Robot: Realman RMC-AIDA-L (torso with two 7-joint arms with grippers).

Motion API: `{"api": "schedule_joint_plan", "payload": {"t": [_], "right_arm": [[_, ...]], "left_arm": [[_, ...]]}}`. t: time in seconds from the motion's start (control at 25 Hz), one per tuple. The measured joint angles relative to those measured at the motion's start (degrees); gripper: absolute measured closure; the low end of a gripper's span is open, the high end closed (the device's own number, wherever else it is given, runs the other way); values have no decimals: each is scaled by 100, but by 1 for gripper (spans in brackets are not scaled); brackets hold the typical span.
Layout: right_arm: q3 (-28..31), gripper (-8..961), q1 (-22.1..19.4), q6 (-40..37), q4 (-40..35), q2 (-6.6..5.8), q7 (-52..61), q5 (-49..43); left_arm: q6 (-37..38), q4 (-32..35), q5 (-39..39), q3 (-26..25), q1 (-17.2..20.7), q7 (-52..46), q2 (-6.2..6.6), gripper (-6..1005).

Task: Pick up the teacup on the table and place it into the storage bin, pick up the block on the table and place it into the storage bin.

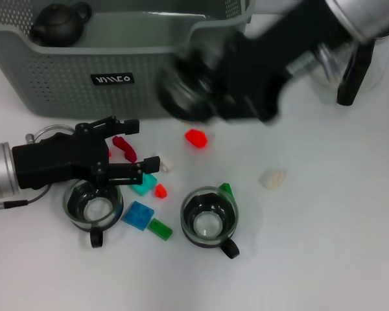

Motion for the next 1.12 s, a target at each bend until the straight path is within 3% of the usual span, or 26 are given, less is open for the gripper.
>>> {"api": "schedule_joint_plan", "payload": {"t": [0.32, 0.76, 0.92, 1.12], "right_arm": [[170, 896, 702, 1907, 884, -21, -566, 45], [48, 896, 1287, 5918, 3911, 46, -2344, 199], [-46, 896, 1400, 6659, 4577, 50, -2784, 510], [-105, 896, 1376, 6865, 4752, 53, -2921, 612]], "left_arm": [[43, -23, 0, 31, -14, 29, -5, 51], [6, -43, -42, 34, -44, 62, -40, 51], [3, -49, -49, 7, -50, 100, -44, 51], [1, -55, -54, 0, -80, 106, -54, 51]]}}
